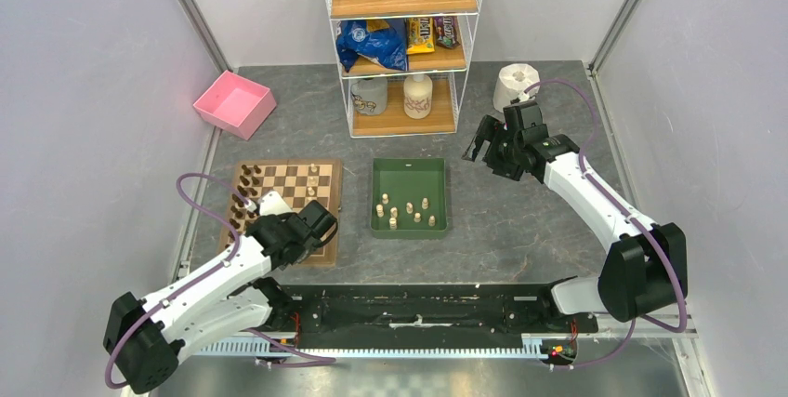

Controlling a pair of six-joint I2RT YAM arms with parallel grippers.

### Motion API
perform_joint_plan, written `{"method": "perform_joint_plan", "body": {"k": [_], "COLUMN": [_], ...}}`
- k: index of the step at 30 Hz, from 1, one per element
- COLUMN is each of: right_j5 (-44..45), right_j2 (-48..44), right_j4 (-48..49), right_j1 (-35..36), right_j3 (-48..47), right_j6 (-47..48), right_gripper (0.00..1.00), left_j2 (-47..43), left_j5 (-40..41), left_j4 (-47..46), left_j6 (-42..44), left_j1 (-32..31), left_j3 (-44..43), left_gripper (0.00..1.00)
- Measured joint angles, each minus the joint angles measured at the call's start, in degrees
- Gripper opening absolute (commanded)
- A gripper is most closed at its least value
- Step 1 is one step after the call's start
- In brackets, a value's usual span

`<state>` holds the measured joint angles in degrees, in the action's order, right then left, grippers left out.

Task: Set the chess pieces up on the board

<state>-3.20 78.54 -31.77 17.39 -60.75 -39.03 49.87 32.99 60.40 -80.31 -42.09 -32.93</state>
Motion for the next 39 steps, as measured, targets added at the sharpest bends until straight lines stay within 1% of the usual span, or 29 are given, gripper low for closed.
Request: {"method": "perform_joint_plan", "body": {"k": [5,12,22,28,30,32,36,39], "right_j5": [0.0,0.0,0.0,0.0,0.0,0.0,0.0,0.0], "right_j2": [0.0,0.0,0.0,0.1,0.1,0.2,0.2,0.2], "right_j4": [0.0,0.0,0.0,0.0,0.0,0.0,0.0,0.0], "right_j1": [0.0,0.0,0.0,0.0,0.0,0.0,0.0,0.0], "right_j3": [0.0,0.0,0.0,0.0,0.0,0.0,0.0,0.0], "right_j6": [0.0,0.0,0.0,0.0,0.0,0.0,0.0,0.0], "right_gripper": [0.94,0.94,0.94,0.94,0.94,0.94,0.94,0.94], "left_j2": [0.2,-0.4,-1.4,-1.2,-0.8,-0.3,0.2,0.3], "left_j5": [0.0,-0.1,0.0,0.0,-0.1,-0.1,0.0,-0.1], "left_j4": [0.1,0.0,0.1,0.4,0.4,0.4,0.4,0.4], "left_j6": [-0.1,0.0,0.0,0.0,0.0,0.0,0.0,0.0], "left_j1": [0.0,0.0,0.0,0.0,0.0,0.0,0.0,0.0], "left_j3": [0.0,0.2,0.3,0.3,0.3,0.3,0.3,0.3], "left_gripper": [0.19,0.33,0.34,0.28,0.23,0.23,0.25,0.32]}}
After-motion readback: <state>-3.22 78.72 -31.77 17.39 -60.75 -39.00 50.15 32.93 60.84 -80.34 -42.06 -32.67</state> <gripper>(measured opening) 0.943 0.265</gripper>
